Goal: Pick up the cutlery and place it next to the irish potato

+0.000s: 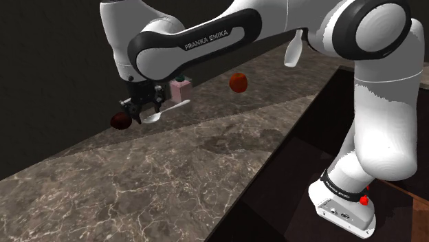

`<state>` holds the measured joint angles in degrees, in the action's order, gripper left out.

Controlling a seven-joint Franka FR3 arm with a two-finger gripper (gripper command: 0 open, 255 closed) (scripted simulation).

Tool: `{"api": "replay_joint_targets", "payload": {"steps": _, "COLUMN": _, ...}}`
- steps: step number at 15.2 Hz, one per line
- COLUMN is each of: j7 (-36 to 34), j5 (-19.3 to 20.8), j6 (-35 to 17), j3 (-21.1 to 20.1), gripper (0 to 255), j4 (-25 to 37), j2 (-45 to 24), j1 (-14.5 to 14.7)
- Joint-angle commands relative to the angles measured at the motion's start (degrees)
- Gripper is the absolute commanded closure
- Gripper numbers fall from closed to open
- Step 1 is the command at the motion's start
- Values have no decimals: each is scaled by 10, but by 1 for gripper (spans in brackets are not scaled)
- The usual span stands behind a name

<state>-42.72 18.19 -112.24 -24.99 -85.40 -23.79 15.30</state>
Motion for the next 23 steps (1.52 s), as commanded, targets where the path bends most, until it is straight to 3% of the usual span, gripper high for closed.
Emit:
{"api": "replay_joint_targets", "payload": {"steps": 1, "j7": -4, "j5": 3, "j6": -14, "j3": 1, "gripper": 255, "j4": -10, "j2": -4, "j1": 1}}
{"api": "replay_joint_targets", "payload": {"steps": 20, "j7": -39, "j5": 39, "j6": -137, "j3": 19, "gripper": 255, "j4": -90, "j2": -53, "j1": 5}}
{"api": "replay_joint_targets", "payload": {"steps": 23, "j7": -39, "j5": 39, "j6": -137, "j3": 19, "gripper": 255, "j4": -90, "j2": -53, "j1": 5}}
